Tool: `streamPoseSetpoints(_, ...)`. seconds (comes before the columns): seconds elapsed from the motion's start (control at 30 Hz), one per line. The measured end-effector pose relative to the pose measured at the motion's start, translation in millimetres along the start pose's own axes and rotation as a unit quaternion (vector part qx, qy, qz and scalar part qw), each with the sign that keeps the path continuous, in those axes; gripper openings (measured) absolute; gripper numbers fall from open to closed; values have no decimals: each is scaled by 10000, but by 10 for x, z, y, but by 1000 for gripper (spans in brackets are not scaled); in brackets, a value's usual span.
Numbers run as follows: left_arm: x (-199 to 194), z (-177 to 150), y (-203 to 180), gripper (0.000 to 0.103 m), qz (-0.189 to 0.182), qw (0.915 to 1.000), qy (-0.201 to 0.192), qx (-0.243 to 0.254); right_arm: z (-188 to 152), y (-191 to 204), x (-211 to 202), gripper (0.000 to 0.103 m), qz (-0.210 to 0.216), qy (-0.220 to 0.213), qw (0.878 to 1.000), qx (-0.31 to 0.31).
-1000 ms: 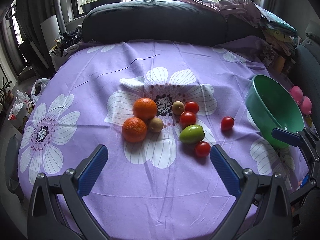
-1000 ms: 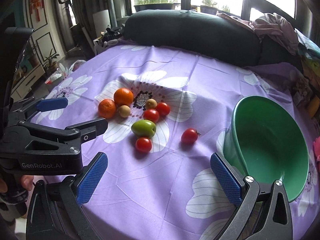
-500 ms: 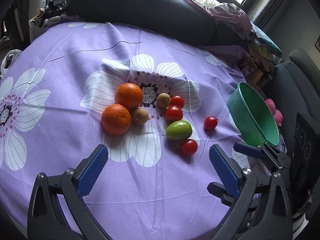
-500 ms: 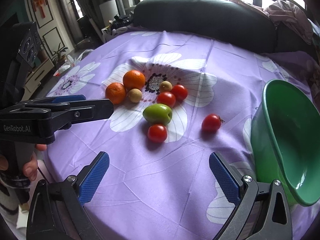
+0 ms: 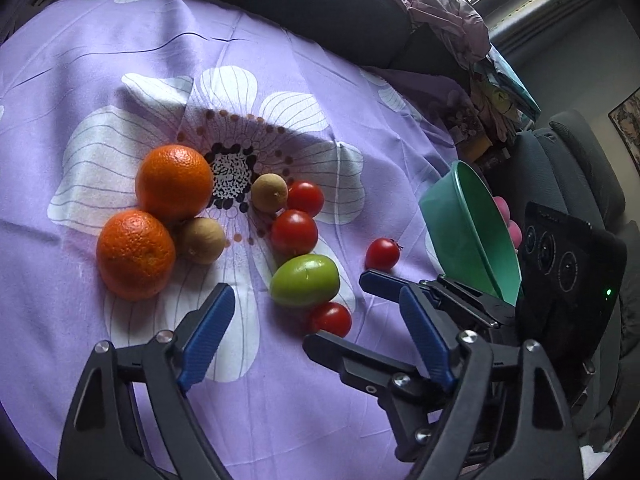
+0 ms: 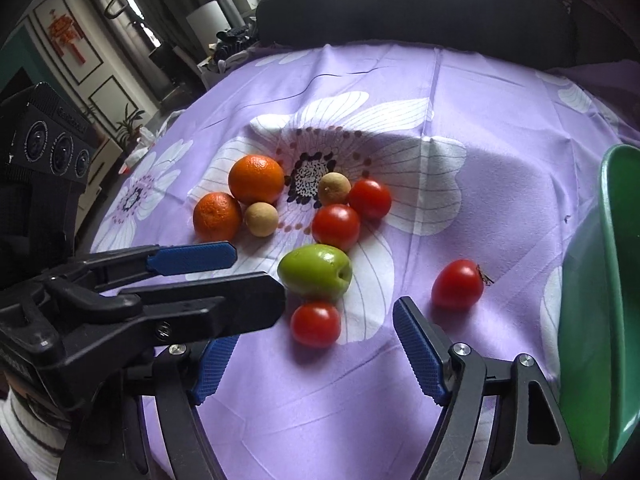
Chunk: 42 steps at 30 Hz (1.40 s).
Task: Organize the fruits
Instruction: 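Close the left gripper around the green fruit, then carry the green fruit into the green bowl and open the left gripper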
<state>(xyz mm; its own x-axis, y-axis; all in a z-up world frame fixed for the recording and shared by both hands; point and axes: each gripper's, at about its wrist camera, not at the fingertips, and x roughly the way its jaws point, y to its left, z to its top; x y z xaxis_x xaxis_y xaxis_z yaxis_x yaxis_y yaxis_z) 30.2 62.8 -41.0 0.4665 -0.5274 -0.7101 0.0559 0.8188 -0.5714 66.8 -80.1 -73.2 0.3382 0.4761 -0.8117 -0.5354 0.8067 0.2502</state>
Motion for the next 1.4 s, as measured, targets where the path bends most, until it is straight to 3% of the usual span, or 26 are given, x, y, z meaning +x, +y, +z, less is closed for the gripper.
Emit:
streamPoseSetpoints(0.1,38,39,42,76,-52,9999,67,-103,63,-21,94,75,-10,38,10000,32)
streamPoseSetpoints(0.27,62,78,106,56,-142,9994,135,-269,149,-38,190,73,166,147,9997,108)
streamPoseSetpoints(0.5,82,100,218,55,-264,9981,269,-483,225,16,250,70,-2,266,9996,-134)
streamPoseSetpoints(0.6,123,120,184,54,-261,9982,328,-438,230,53,265,65,-182,314,9989,-310)
streamPoseSetpoints(0.67,145,117,171,52,-277,9980,359,-434,232,88,284,48,-175,307,9986,-406)
streamPoseSetpoints(0.8,127,102,194,48,-219,9982,324,-445,215,95,275,47,-242,250,9985,-428)
streamPoseSetpoints(1.1,-54,88,-101,48,-233,9997,69,-54,106,161,-65,47,-362,-207,9978,-508)
streamPoseSetpoints(1.23,-132,99,-426,48,-302,9988,-101,360,74,128,-295,47,-461,-491,9966,-472)
streamPoseSetpoints(1.4,-87,130,-945,49,-551,9940,-209,919,8,-39,-853,47,-865,-1158,9890,-316)
